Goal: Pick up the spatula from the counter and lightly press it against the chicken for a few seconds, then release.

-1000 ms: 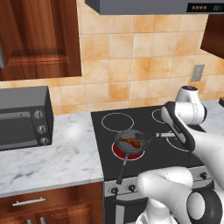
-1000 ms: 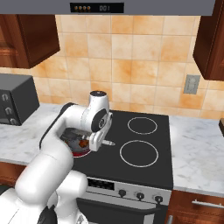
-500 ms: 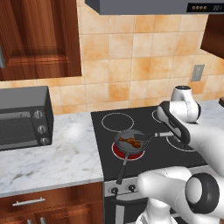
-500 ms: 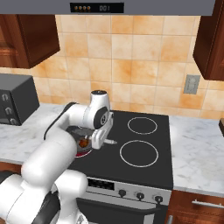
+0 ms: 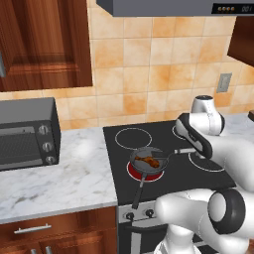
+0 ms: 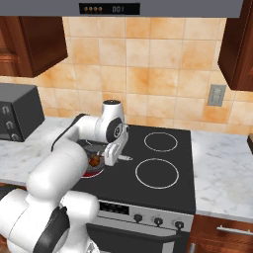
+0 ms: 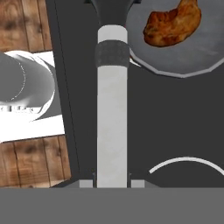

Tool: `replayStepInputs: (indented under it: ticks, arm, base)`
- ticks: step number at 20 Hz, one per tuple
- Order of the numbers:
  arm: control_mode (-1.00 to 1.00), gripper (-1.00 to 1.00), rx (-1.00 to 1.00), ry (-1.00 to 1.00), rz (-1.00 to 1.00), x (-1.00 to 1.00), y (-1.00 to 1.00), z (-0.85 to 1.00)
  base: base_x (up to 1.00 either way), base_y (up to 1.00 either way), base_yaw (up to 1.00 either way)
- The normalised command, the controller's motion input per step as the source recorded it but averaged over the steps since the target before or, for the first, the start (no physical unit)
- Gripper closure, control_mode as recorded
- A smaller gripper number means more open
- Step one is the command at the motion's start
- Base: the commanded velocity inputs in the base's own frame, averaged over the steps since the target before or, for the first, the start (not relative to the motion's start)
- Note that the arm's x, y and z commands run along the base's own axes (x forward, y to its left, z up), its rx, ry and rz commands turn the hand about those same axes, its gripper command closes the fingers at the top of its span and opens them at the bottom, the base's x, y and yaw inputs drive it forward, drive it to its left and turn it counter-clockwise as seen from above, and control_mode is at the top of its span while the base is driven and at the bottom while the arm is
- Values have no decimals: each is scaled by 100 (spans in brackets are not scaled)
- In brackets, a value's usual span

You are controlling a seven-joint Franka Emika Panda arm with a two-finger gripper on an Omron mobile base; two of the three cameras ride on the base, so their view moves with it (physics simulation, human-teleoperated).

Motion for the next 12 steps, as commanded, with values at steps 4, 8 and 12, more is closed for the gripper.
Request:
replayStepInputs:
  ticks: [4, 8, 12]
  arm:
    - [-100, 100, 0, 0, 0, 0, -1, -7]
    - [-100, 100, 0, 0, 0, 0, 0, -12]
    - [-100, 100, 0, 0, 0, 3, 0, -14]
  base:
    - [0, 0, 0]
    - [0, 0, 0]
    - [0, 0, 0]
